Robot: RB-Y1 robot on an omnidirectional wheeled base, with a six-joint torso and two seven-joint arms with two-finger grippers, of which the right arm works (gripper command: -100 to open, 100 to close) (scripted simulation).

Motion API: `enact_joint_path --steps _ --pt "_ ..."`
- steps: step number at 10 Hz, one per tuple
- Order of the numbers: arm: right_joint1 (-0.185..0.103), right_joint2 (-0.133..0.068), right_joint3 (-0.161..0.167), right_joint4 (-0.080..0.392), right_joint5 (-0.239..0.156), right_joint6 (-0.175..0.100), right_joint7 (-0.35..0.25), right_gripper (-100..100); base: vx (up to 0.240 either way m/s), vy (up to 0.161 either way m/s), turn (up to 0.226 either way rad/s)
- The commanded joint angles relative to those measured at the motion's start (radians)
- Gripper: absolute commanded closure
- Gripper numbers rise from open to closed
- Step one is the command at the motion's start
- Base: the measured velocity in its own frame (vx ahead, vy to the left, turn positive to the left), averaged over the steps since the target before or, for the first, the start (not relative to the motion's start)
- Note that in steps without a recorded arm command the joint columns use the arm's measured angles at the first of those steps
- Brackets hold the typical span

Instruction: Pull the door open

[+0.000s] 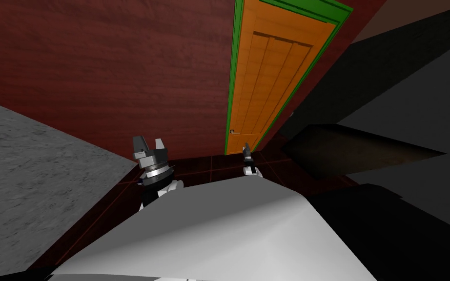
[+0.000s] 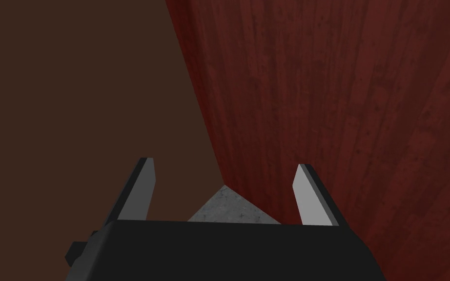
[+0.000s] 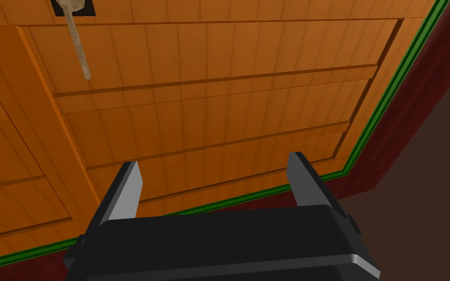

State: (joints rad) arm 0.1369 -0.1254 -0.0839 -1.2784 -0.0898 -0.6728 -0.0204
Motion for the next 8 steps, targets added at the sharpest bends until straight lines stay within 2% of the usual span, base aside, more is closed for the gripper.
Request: enact_joint_path --steps 1,8 --pt "-0.017 0.0 -0.006 0.045 -0.006 -0.008 0.002 -100 0.082 -0.05 0.115" --pt "-0.089 -0.011 -0.034 0.235 -0.032 -0.047 0.005 -100 0.088 -0.043 0.121"
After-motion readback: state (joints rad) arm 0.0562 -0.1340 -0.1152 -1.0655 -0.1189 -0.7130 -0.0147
